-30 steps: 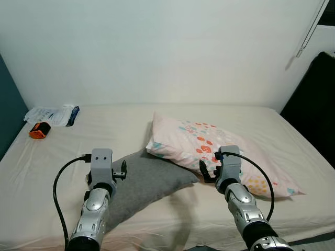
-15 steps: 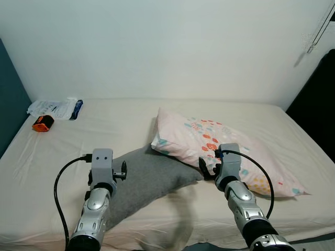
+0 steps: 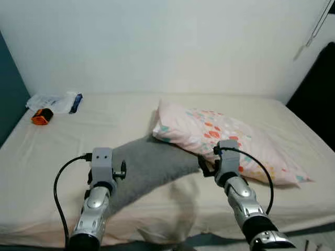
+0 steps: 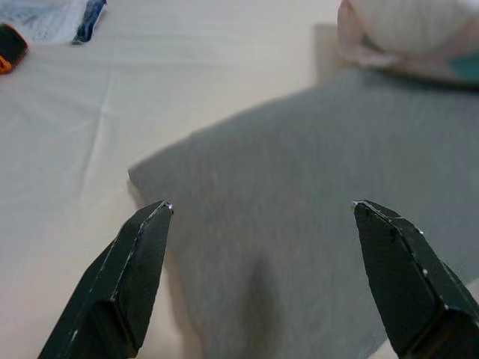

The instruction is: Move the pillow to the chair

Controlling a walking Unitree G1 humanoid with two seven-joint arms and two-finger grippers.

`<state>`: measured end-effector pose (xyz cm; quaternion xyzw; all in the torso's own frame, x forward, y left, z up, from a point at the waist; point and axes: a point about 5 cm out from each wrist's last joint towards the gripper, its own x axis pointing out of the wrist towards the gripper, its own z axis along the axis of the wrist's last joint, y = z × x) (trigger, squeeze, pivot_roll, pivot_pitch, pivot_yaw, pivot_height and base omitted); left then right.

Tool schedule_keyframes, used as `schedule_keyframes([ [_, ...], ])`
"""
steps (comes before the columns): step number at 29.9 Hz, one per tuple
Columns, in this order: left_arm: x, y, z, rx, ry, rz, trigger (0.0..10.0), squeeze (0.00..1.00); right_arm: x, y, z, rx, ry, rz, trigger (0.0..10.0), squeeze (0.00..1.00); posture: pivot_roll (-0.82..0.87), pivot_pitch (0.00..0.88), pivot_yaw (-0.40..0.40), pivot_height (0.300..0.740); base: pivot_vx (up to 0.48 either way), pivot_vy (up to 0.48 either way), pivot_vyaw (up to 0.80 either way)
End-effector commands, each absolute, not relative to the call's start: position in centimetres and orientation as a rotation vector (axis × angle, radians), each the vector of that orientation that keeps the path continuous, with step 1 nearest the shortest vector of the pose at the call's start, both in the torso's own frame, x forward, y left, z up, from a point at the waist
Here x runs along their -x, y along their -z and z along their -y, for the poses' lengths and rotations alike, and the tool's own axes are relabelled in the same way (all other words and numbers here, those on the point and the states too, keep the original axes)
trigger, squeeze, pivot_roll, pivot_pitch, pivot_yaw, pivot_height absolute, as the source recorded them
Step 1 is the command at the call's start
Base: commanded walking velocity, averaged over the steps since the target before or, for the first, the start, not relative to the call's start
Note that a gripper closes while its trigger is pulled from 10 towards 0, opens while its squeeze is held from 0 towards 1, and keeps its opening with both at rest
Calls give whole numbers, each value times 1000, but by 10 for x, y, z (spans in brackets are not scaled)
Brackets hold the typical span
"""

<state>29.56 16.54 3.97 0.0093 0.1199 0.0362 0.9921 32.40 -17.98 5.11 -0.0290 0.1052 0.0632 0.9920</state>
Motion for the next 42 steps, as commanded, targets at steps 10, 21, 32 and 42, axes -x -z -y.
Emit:
schedule_keyframes([
  [10, -293, -34, -168, -17, -75, -283, 10000, 0, -324, -52, 180, 34, -141, -198, 10000, 0, -43, 0, -66, 616, 0, 0, 0],
  [21, -293, -26, -194, 125, -207, -360, 10000, 0, -336, -62, 179, 65, -169, -193, 10000, 0, -42, 23, -64, 586, 0, 0, 0],
  [32, -295, -36, -221, 518, -269, -275, 10000, 0, -344, -73, 174, 40, -221, -155, 10000, 0, -40, 69, -68, 572, 0, 0, 0],
  [42, -293, -25, -213, 927, -199, -303, 10000, 1000, -342, -70, 174, -4, -199, -156, 10000, 0, -42, 81, -67, 568, 0, 0, 0],
])
